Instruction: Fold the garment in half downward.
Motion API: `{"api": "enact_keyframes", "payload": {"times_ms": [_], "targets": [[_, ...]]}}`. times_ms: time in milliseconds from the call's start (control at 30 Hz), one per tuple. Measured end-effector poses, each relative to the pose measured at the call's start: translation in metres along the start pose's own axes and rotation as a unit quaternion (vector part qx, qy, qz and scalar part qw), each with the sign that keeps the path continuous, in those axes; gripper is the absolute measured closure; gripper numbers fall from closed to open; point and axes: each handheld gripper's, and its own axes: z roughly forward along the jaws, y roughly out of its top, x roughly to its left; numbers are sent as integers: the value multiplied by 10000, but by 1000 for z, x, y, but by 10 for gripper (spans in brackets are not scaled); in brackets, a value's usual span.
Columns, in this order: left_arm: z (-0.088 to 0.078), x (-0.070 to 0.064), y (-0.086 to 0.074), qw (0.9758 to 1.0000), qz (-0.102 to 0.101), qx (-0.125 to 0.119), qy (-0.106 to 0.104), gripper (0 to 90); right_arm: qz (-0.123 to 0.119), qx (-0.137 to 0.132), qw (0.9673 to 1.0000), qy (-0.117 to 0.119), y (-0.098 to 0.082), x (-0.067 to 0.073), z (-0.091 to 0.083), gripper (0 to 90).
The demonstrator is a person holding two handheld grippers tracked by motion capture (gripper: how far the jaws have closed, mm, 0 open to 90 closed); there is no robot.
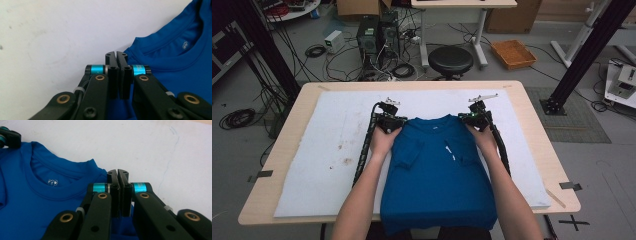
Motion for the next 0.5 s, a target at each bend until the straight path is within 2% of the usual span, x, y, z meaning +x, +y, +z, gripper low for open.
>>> {"api": "enact_keyframes", "payload": {"times_ms": [167, 200, 267, 300, 500], "targets": [[-13, -6, 5, 9999, 125, -97, -52, 880, -10, -223, 9997, 99, 4, 4, -15, 893], [-24, -11, 6, 9994, 172, -262, -130, 880, -23, -265, 9996, 128, 3, 5, -19, 893], [-30, -14, 5, 9991, 216, -334, -168, 880, -95, -362, 9992, 160, -2, 9, -27, 894], [-42, -24, 4, 9981, 352, -450, -228, 880, -103, -387, 9990, 190, -5, 12, -32, 893], [-79, -59, -18, 9935, 901, -611, -342, 880, -375, -699, 9967, 199, -34, 33, -72, 893]]}}
